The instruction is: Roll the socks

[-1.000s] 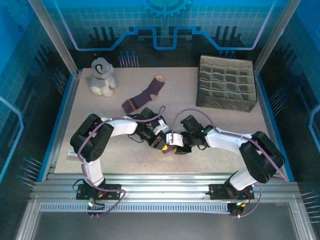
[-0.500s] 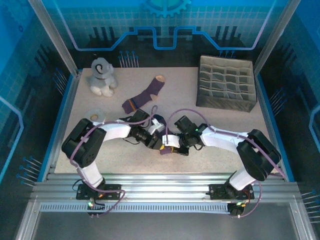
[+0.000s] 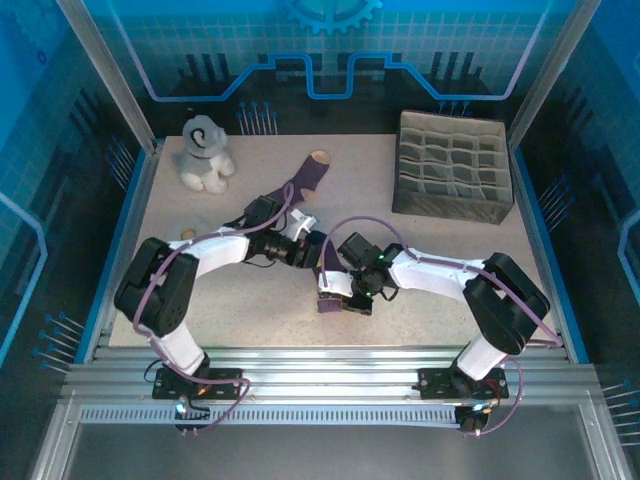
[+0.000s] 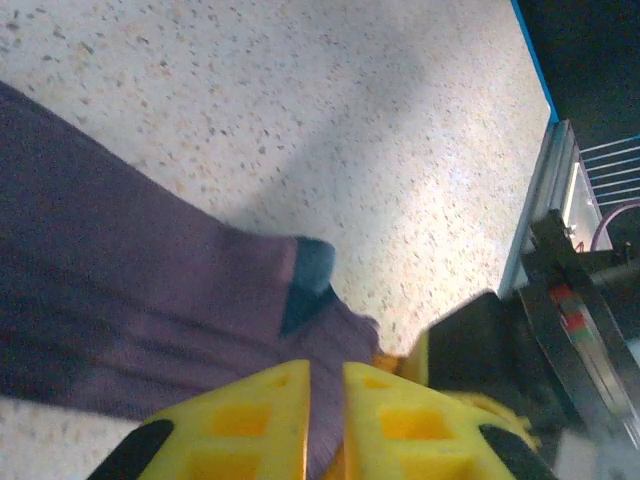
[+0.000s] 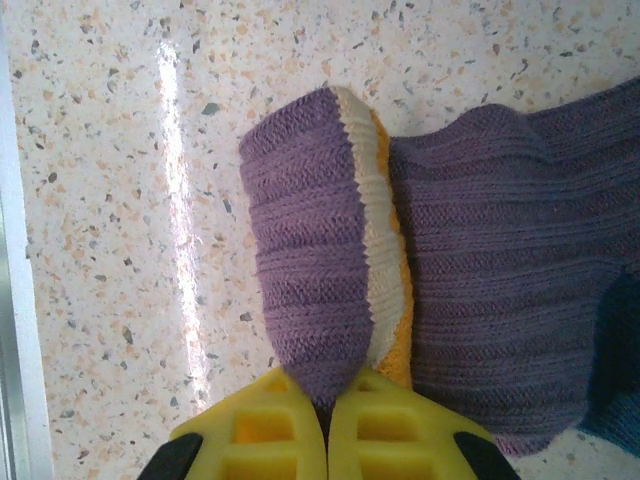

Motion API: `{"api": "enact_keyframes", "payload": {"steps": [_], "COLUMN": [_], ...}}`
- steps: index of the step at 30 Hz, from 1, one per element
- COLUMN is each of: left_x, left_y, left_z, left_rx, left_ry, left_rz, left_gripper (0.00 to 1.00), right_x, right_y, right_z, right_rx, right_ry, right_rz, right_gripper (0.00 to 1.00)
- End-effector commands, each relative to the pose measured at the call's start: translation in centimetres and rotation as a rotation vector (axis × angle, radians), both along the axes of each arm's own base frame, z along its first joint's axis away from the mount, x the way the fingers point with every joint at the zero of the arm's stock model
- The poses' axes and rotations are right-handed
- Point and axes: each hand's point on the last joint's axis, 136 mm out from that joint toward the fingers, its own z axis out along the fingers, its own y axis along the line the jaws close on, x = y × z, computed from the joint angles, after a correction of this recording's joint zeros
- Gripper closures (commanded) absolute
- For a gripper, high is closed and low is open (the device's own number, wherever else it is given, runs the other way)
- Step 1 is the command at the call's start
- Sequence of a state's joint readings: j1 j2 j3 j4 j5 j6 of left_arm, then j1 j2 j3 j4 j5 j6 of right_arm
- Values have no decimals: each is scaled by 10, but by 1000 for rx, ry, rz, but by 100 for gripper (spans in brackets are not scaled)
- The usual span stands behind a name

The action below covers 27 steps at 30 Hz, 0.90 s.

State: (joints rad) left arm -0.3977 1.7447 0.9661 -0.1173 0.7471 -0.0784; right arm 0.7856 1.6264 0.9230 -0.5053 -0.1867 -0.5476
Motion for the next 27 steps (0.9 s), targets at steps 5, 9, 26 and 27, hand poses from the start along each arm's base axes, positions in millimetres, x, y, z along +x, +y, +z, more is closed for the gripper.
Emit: {"api": "enact_keyframes", "payload": {"steps": [5,9,26,27], "left_x": [19,27,45,45], "left_y": [-29,-26,-23,-23], "left_z": [-40,-66,-67,-63], "left_rx": [60,125,108,98], "left_ry": [135,195,203,200], "left_rz": [43,91,137,136], "left_gripper": [91,93,89,89], "right_x": [-16,-20,-9,-7], "right_y": [-4,-3,-12,-14], "right_z": [-4,-2,-17,-19], "right_rx": [-66,-87,-184,-194], "right_ry": [110,169,492,502], "right_rz": [-50,-93,-378,-395], "right_gripper": [100,100,100,100]}}
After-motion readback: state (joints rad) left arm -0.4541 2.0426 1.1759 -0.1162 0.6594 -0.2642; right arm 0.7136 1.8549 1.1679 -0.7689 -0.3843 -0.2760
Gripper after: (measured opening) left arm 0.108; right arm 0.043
